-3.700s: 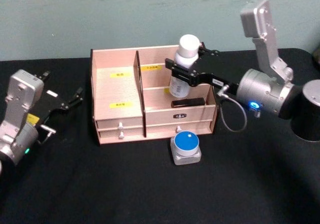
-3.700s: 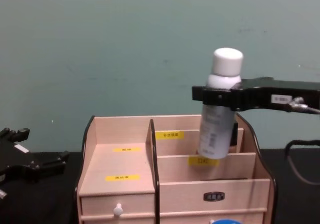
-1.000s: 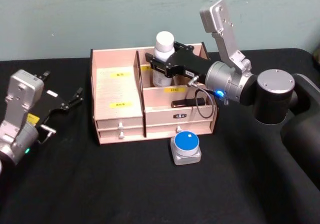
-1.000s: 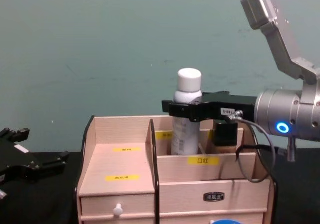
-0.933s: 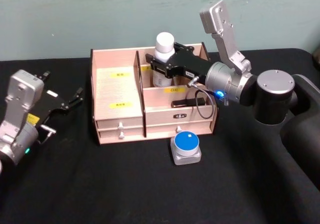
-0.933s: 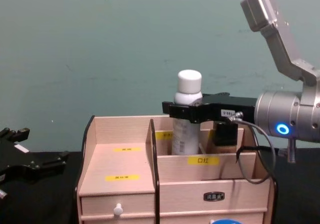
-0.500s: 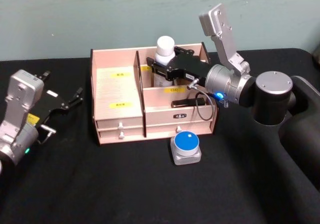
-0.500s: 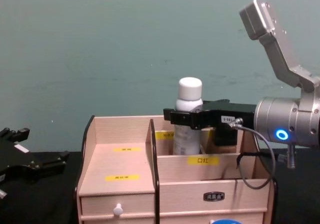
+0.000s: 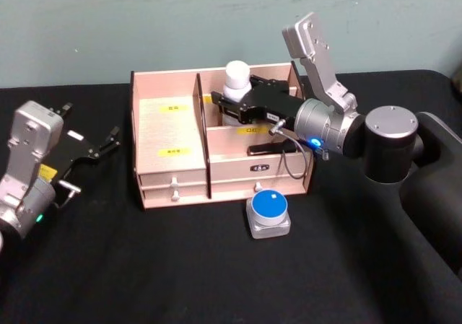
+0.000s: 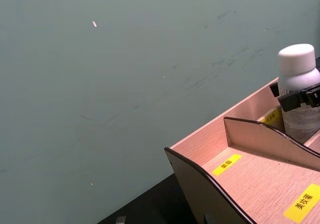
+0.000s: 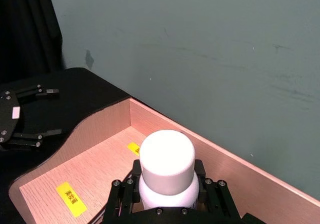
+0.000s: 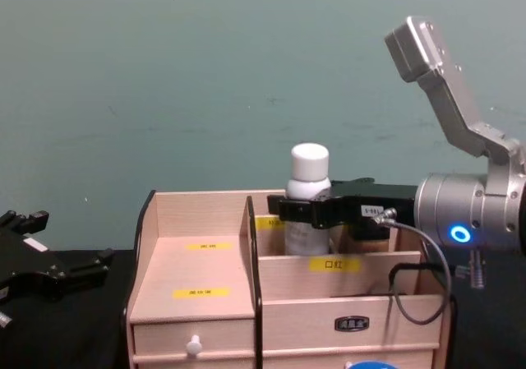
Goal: Pick up the facial cleanser and watermelon frost from the table and place them into the tiered storage box.
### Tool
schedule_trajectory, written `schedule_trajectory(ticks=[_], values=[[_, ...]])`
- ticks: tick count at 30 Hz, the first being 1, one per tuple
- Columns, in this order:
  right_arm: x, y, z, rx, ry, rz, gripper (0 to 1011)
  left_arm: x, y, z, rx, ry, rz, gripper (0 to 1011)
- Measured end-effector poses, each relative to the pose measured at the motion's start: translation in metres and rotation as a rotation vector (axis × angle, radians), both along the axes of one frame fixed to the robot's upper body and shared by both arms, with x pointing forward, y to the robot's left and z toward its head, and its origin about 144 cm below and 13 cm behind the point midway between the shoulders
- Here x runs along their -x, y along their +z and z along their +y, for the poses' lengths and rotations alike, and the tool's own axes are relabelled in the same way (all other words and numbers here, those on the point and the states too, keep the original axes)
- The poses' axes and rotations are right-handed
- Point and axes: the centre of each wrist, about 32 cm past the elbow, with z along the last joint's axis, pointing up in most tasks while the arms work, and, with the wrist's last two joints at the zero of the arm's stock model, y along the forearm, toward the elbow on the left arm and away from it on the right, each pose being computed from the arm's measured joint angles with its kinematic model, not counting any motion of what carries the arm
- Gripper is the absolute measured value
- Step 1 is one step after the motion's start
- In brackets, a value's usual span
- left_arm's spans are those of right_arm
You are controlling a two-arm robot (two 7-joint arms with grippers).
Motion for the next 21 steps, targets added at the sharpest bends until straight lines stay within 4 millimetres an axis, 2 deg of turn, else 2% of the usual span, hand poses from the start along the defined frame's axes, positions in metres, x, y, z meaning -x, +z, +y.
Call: schedule_trajectory(ticks=[15,18,21], values=[[0.0000,0.0004,0.0000,0.001,-0.001,0.000,612,0.0000,0.0000,0.0000,0.000,0.000,0.000,1010],[0.0000,0.0005,0.0000,0.001,-0.001,-0.001,711,0.0000,0.0000,0.0000,0.000,0.000,0.000,1010],[0.0000,0.0005,-0.0001,0.000,-0.001,-0.001,765,0.0000,0.0000,0.0000,0.000,0.000,0.000,1010]])
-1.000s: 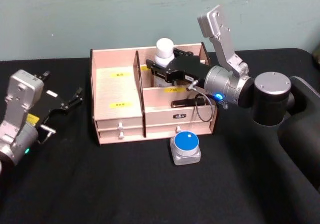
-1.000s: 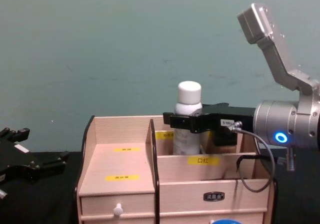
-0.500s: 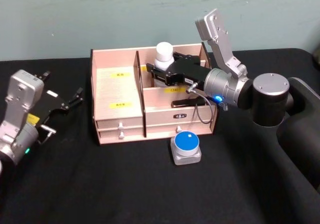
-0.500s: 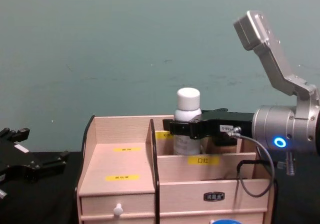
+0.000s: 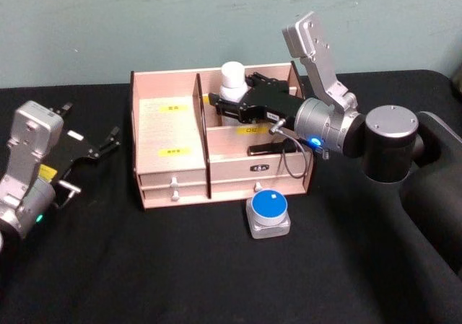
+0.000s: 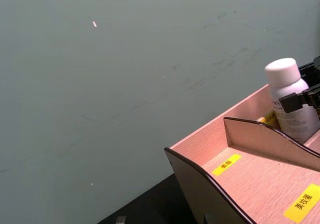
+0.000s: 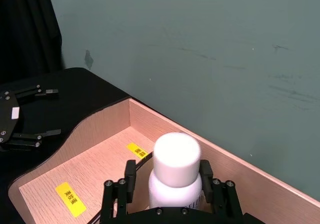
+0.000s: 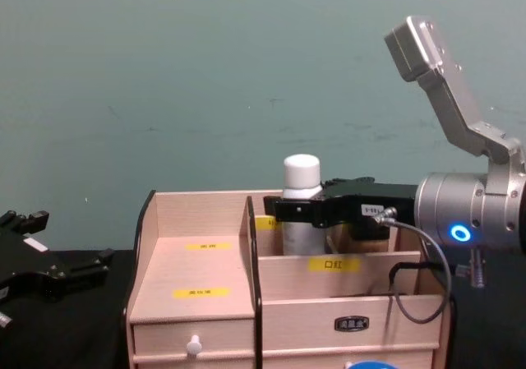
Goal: Pick up the facial cleanser and watermelon frost from the table and place them into the tiered storage box.
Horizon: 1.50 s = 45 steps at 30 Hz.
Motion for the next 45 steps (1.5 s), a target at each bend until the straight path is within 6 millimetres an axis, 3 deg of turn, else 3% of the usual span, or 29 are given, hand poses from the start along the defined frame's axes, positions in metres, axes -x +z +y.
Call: schedule_trajectory(ticks=[3,9,16,24,33,45], values=[[0.000,0.000,0.000,0.000,0.000,0.000,891,0.000,0.000,0.000,0.000,0.000,0.000,1010],[0.000,0.000,0.000,-0.001,0.000,0.000,1003,0.000,0.000,0.000,0.000,0.000,0.000,1010],[0.004,0.007,-0.003,0.015,0.001,0.009,1003,0.000,0.000,0.000,0.000,0.000,0.000,1010],[0.018,0.030,-0.013,0.089,-0.006,0.003,1003,0.000,0.000,0.000,0.000,0.000,0.000,1010],[0.054,0.061,-0.036,0.130,-0.006,-0.003,1003,0.000,0.000,0.000,0.000,0.000,0.000,1010],[0.106,0.060,-0.062,0.118,-0.016,0.047,1003,0.000,0.000,0.000,0.000,0.000,0.000,1010]])
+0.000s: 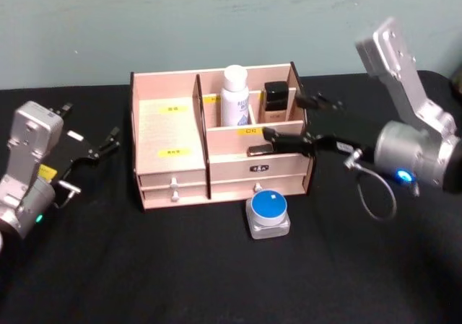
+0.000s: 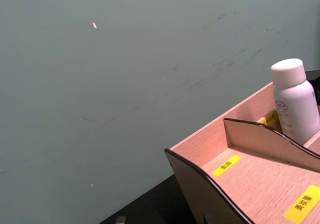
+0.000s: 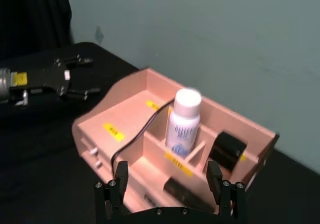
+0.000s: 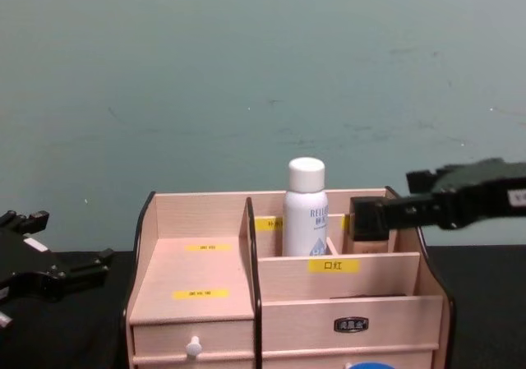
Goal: Pick up the facial cleanser and watermelon frost from the table and place them into the tiered storage box.
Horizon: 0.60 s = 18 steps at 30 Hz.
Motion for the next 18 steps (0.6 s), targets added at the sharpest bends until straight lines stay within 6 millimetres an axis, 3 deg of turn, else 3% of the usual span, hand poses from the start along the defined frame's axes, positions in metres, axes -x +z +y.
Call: schedule_trajectory(ticks=[8,18], values=[[0.034,-0.022,-0.010,-0.008,-0.021,0.118,1003,0.000,0.000,0.000,0.000,0.000,0.000,1010],[0.054,-0.041,-0.008,0.025,-0.064,0.241,1002,0.000,0.000,0.000,0.000,0.000,0.000,1010]])
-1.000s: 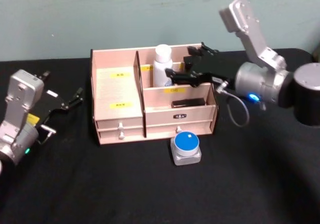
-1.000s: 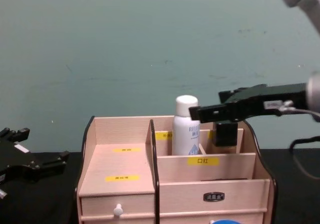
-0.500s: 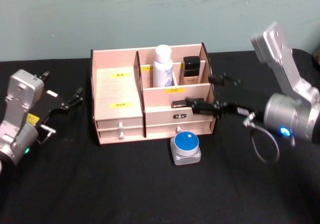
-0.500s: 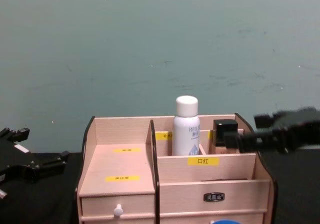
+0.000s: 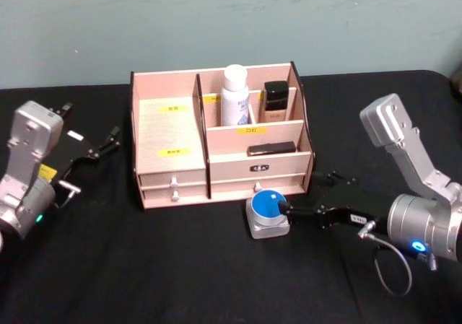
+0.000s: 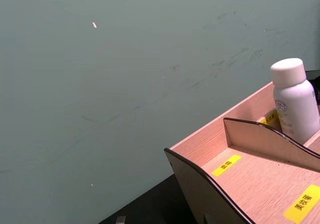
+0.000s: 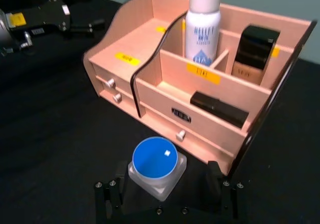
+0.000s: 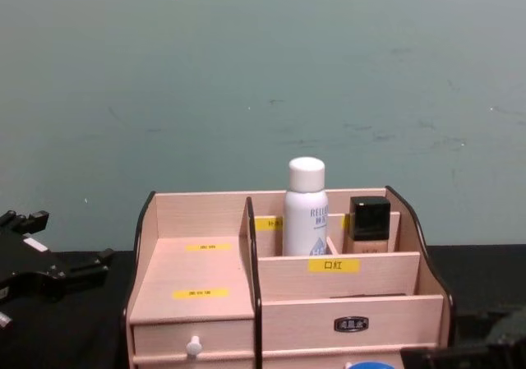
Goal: Pick up the facial cleanser and watermelon frost from the table and place them into the tiered storage box.
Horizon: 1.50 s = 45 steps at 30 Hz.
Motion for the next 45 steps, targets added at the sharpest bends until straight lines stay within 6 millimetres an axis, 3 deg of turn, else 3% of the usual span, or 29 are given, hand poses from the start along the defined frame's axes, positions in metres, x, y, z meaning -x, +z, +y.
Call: schedule_trajectory(ticks=[45], values=[[-0.010,-0.018,0.037,0.121,0.062,-0.003,1002,0.000,0.000,0.000,0.000,0.000,0.000,1010]])
